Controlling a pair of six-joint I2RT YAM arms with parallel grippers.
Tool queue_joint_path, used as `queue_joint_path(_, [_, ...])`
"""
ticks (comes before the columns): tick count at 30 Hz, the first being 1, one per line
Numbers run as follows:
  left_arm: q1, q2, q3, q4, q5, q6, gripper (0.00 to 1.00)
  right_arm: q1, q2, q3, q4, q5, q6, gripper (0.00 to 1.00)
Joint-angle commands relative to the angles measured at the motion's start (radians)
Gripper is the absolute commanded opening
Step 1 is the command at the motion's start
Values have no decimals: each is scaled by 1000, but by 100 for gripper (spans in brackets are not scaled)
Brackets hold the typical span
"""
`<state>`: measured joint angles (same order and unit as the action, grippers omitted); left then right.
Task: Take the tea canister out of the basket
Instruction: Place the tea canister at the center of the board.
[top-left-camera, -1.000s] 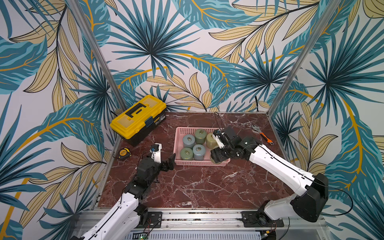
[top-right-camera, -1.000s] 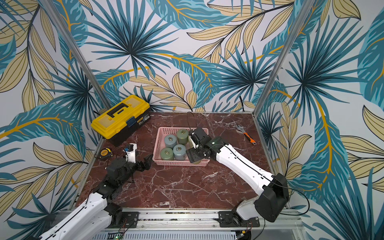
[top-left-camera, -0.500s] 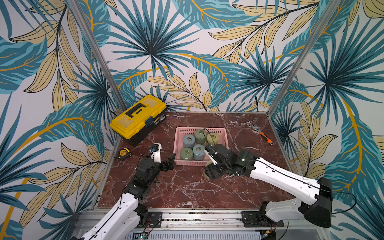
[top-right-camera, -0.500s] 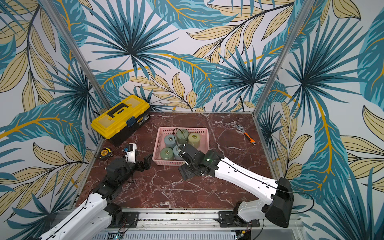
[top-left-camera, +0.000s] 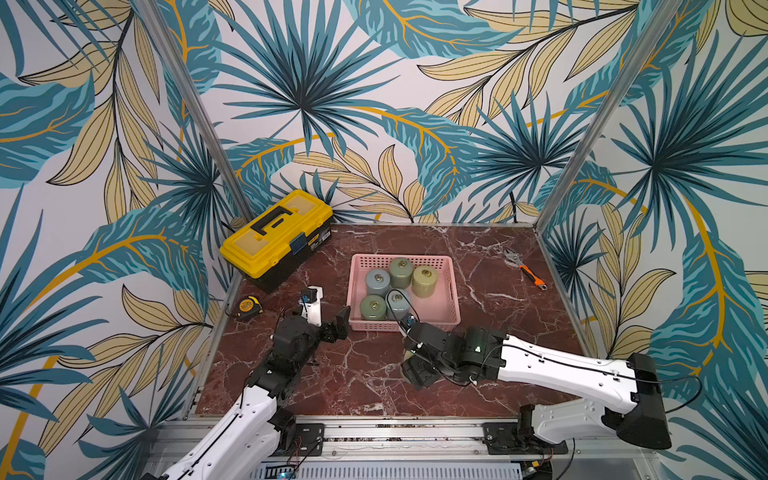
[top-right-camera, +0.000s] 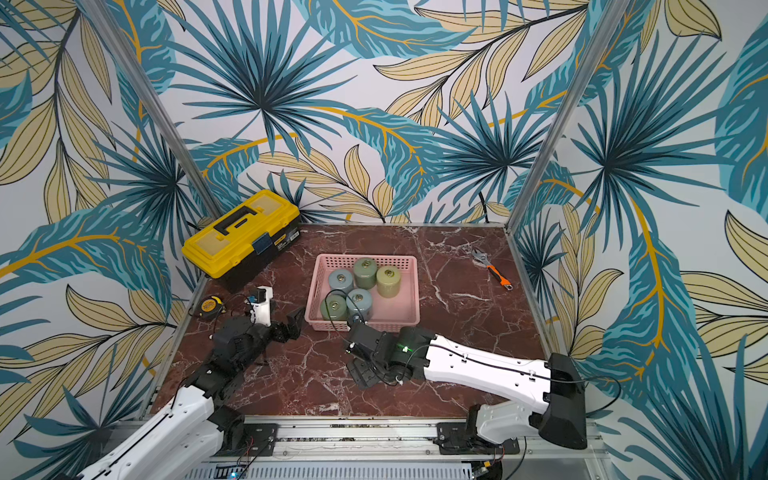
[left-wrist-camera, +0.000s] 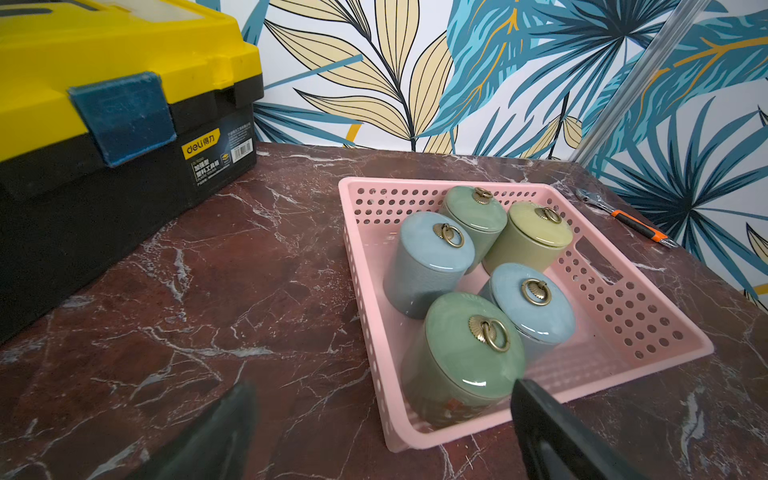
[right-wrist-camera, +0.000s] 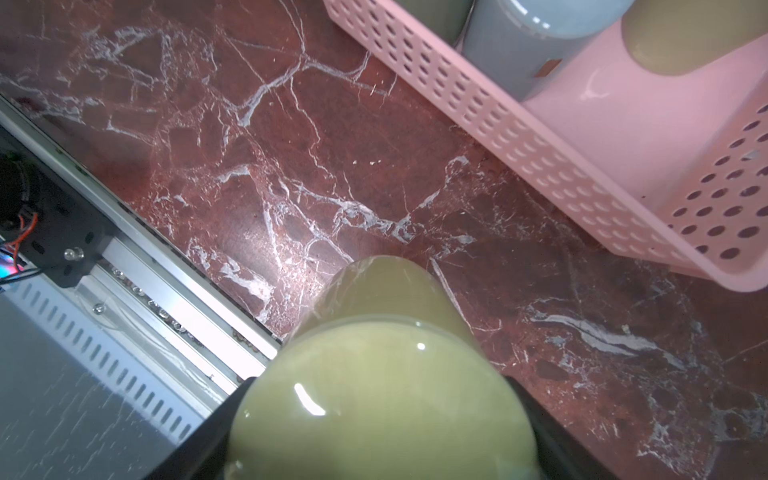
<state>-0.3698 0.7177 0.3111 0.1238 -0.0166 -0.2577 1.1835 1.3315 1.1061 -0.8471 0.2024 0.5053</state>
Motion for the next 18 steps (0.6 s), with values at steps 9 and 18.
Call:
queue_joint_path(9, [0,-11,-9,8,-8,11,100,91,46,-93,160,31,128,54])
queue_joint_path(18, [0,-11,-9,9,-10,11,100,124,102,-127,220,32,163,54])
